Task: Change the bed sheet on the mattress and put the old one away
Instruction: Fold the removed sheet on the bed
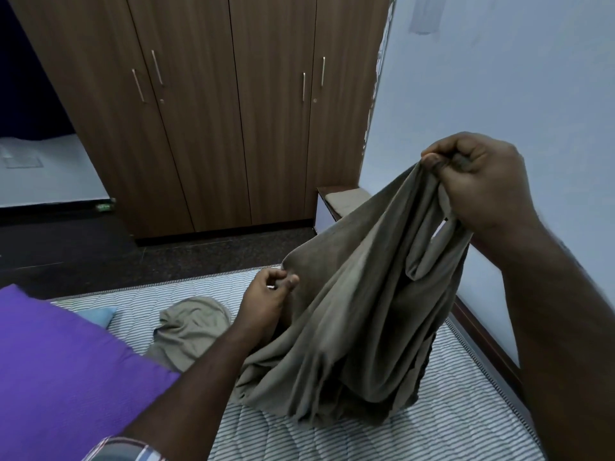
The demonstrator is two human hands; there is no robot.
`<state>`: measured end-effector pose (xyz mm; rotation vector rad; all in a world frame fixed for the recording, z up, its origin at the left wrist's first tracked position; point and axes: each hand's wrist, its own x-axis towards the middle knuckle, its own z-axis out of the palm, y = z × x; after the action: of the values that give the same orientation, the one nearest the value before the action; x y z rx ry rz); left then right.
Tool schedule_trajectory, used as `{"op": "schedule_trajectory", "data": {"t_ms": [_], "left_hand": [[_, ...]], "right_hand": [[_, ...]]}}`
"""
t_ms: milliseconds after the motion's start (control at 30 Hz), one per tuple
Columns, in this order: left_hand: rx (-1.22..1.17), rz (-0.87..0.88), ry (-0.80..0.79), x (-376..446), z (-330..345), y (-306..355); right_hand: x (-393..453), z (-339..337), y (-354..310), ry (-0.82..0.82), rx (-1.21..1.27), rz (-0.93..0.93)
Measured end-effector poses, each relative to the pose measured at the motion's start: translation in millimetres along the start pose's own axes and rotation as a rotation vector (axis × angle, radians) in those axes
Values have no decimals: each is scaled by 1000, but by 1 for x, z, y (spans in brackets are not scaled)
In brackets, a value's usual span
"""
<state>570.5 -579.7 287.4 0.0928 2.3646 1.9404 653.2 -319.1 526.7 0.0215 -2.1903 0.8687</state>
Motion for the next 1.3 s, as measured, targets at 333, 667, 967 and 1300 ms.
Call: {"op": "schedule_trajectory", "data": {"t_ms": [333, 667, 967, 1300], "left_hand": [[317, 330, 177, -26, -14, -24], [973, 807, -148, -90, 19, -58], [781, 159, -178, -98, 50, -45], [742, 45, 9, -63, 63, -24]], "right_hand": [[-3, 2, -6, 6, -64, 29], [3, 28, -27, -93, -300, -19], [2, 53, -66, -150, -309, -87], [4, 54, -108, -180, -193, -164]]}}
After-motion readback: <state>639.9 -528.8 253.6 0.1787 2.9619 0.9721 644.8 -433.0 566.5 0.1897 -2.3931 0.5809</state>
